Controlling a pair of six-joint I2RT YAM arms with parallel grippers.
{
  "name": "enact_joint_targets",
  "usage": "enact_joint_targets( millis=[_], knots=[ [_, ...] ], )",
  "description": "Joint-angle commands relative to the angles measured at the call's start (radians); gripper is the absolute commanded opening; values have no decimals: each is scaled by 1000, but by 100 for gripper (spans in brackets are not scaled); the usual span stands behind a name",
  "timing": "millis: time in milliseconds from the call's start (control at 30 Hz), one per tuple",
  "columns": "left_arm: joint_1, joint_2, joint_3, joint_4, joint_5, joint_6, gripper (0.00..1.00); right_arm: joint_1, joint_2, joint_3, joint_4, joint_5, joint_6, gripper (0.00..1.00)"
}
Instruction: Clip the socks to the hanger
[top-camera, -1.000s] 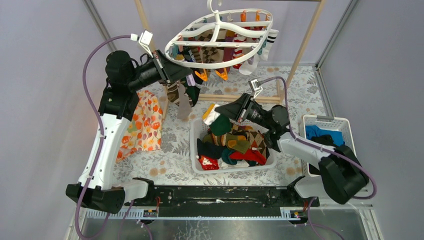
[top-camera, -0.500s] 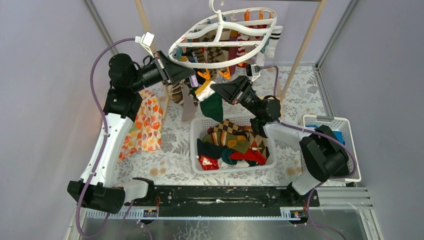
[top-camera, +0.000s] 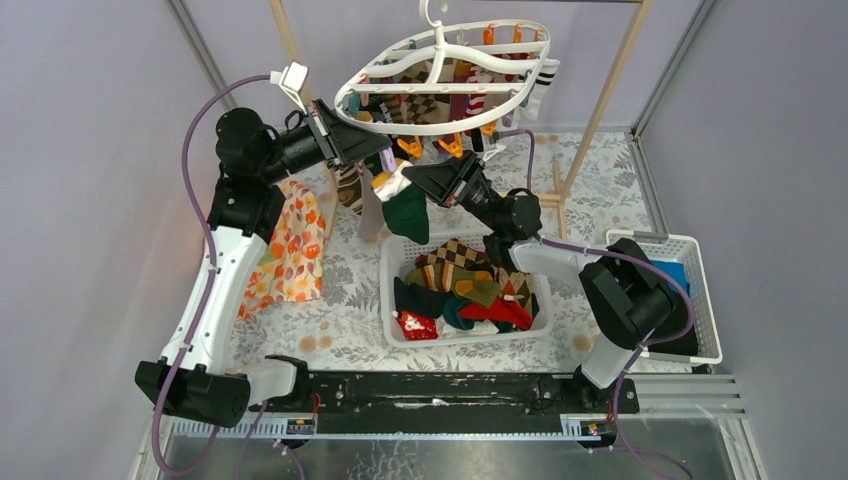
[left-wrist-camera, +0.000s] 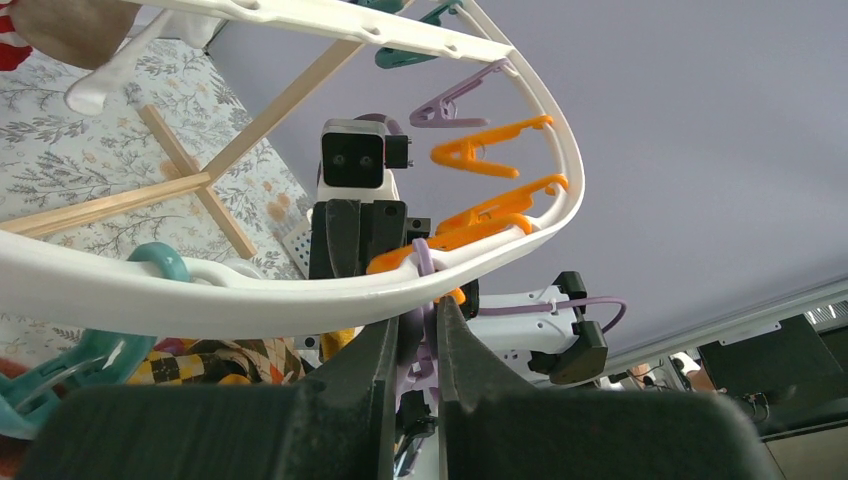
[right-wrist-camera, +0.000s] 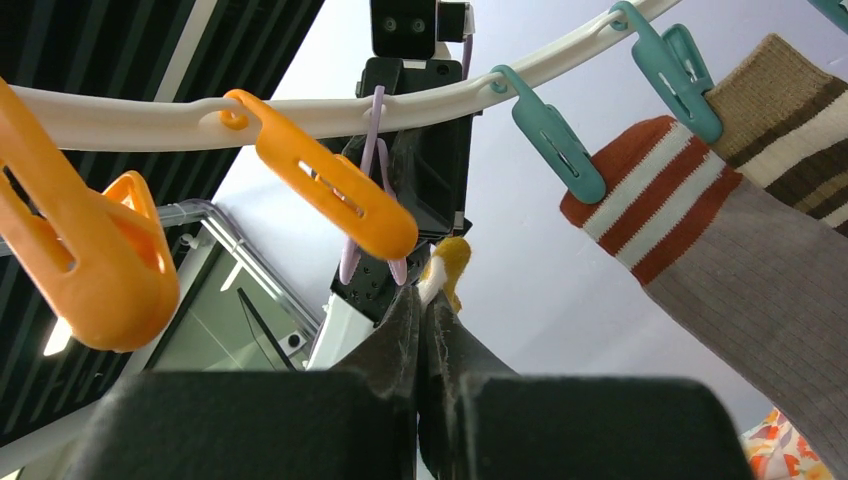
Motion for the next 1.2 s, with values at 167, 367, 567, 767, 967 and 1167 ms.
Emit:
enact_joint_targets(
  millis=[167,367,567,767,967,1167],
  knots=[
    [1,-21,6,54,39,4,3,12,-51,6,138,18,-14,0],
    [2,-23,13,48,37,13,3,13,-78,-7,137,12,-19,0],
    [2,-24,19,43,41,14,3,12,-85,-3,137,19,-24,0],
    [2,-27,13,49,45,8,3,12,-76,10,138,35,-29,0],
    [4,-27,28,34,44,35,3,10,-91,0,137,25,-31,0],
    [4,-31,26,34,37,49,3,8,-113,-15,137,12,-29,0]
  ],
)
